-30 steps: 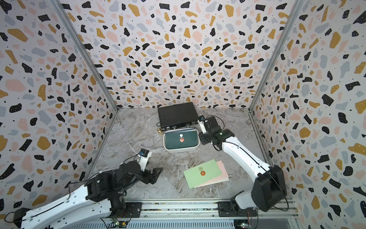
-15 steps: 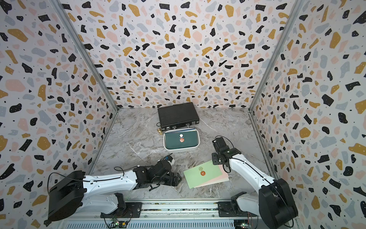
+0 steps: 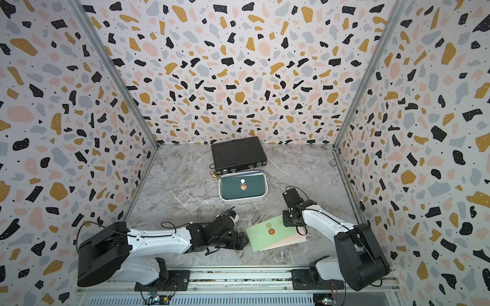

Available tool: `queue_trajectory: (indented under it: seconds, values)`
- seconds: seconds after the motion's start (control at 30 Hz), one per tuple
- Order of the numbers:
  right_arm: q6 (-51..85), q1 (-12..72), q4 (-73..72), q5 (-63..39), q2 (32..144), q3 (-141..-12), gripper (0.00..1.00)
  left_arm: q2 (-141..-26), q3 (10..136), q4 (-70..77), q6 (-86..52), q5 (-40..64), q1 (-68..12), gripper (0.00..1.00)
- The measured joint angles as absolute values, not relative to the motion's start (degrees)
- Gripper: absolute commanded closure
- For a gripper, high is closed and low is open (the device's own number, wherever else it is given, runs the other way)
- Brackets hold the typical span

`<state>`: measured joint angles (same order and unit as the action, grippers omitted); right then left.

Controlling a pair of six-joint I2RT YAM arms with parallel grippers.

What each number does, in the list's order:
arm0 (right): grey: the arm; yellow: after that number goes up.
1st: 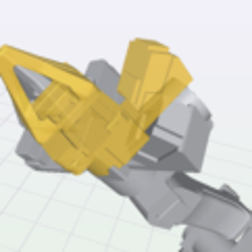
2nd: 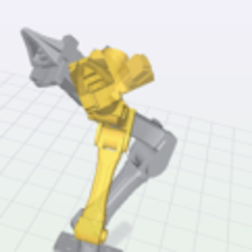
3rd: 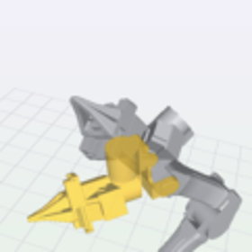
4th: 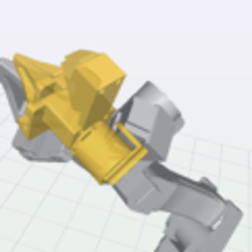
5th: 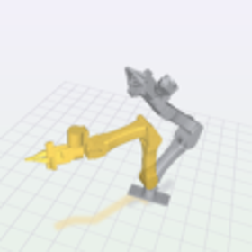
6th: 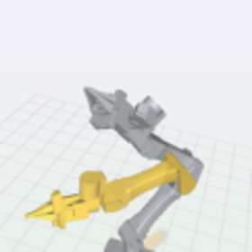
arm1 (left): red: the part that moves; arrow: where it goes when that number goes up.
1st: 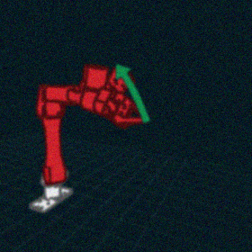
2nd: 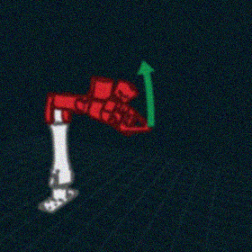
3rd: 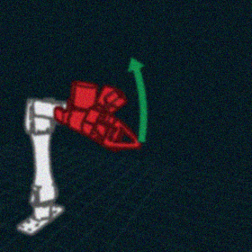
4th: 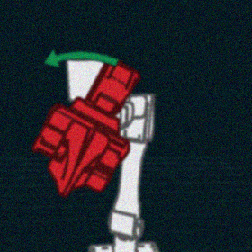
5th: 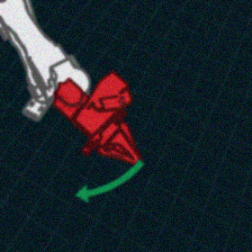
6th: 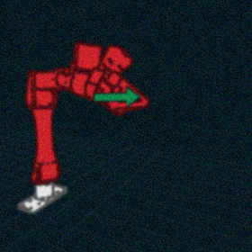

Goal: Put the sealed envelopes into the storage box
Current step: Pick up the envelope from the center of the board.

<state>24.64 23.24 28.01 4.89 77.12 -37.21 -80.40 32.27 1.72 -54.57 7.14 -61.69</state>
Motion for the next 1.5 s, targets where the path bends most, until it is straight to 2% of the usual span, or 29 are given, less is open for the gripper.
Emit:
queue_trajectory:
  seconds: [0.53, 1.03, 1.13, 1.23, 1.43, 1.5]
  values:
    - [28.12, 22.09, 27.16, -3.36, 75.90, -35.94, 0.56, -84.82, 32.27, 11.46, -56.71, 9.13, -62.30, 0.15]
    - [29.63, 22.02, 26.61, -9.87, 74.59, -34.48, 0.58, -85.10, 30.72, 15.14, -58.78, 8.71, -62.39, 0.27]
    - [29.71, 22.00, 26.44, -10.26, 74.56, -34.39, 0.58, -84.93, 30.46, 15.42, -59.02, 8.43, -62.39, 0.32]
    - [29.78, 21.91, 26.28, -10.68, 74.48, -34.30, 0.58, -84.68, 30.33, 15.68, -59.09, 7.94, -62.39, 0.43]
    - [29.76, 21.87, 25.80, -11.46, 74.35, -34.02, 0.58, -83.83, 30.35, 16.78, -58.89, 6.70, -62.41, 0.57]
    - [29.74, 21.87, 25.63, -11.79, 74.26, -33.91, 0.58, -83.85, 30.35, 16.78, -58.74, 6.50, -62.41, 0.67]
